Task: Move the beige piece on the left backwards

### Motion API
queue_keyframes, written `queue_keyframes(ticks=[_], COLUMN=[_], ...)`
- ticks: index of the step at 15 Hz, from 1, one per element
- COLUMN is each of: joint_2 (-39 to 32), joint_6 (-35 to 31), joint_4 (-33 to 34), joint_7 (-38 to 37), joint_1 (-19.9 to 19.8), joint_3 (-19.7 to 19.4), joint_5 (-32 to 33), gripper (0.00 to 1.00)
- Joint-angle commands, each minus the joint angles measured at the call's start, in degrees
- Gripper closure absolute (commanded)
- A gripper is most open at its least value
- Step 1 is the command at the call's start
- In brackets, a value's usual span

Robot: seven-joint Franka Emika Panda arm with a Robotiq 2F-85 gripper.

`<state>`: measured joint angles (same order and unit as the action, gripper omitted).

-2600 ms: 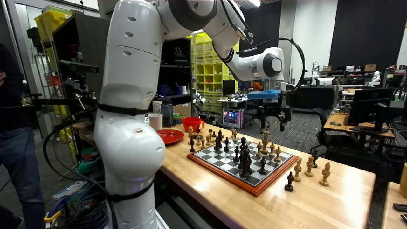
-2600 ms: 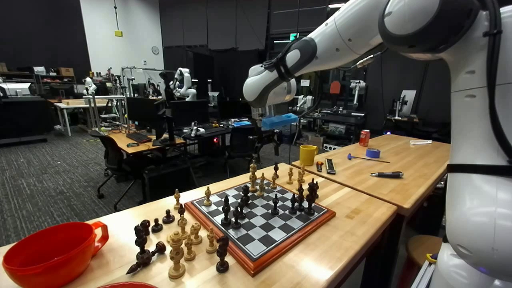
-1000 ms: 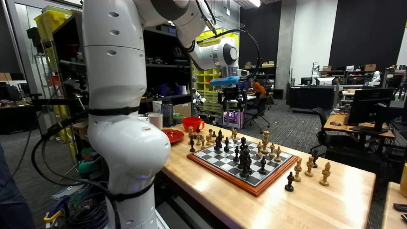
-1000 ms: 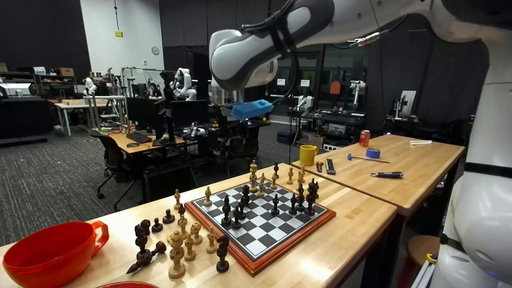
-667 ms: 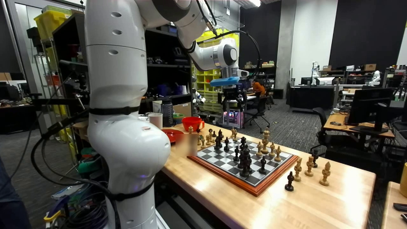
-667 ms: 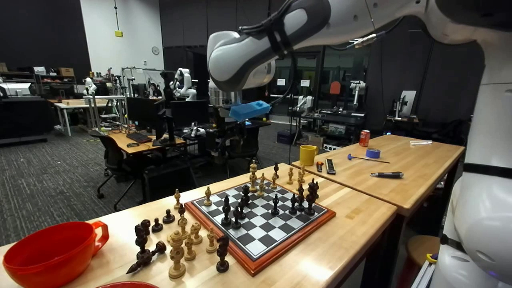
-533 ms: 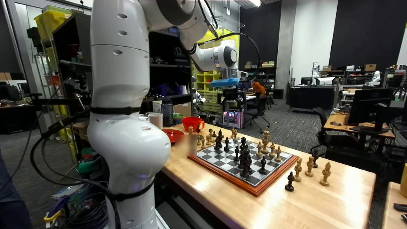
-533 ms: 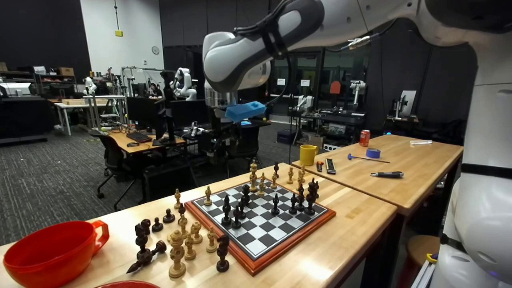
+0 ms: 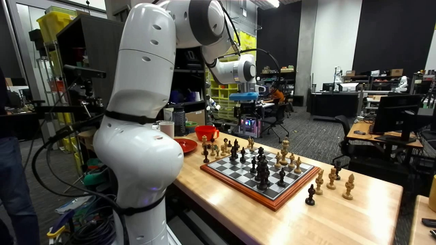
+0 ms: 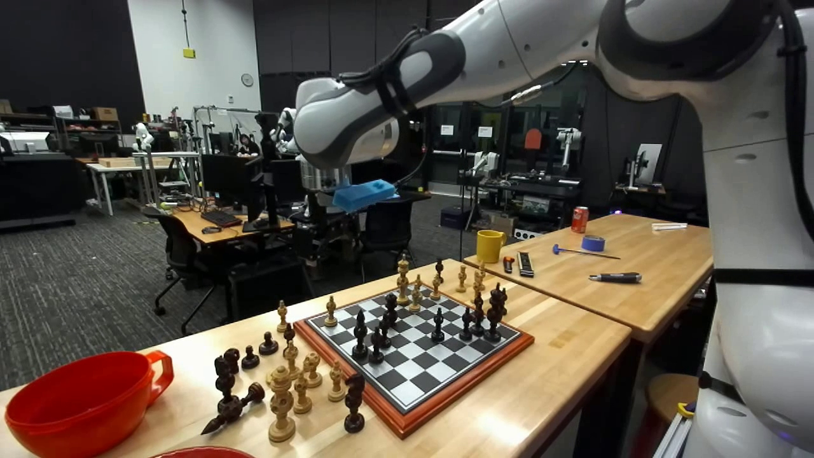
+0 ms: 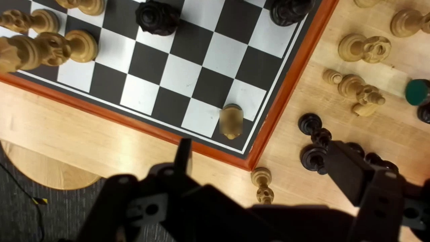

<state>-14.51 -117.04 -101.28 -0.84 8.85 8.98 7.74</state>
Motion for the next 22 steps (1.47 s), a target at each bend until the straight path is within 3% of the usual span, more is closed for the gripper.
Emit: queue_keyframes(ticks=[1, 21, 22], joint_2=[-3.56, -13.34, -13.41], joint_6=[2.08, 2.47, 2.42], joint_4=[3.95, 10.04, 10.03], joint_7=[2.06, 4.40, 4.50], joint_1=[0.24, -1.53, -1.65], joint_3=[-0.36, -1.13, -1.18], joint_5=[-1.36, -6.11, -6.33], gripper=[0.00, 0.00, 0.25])
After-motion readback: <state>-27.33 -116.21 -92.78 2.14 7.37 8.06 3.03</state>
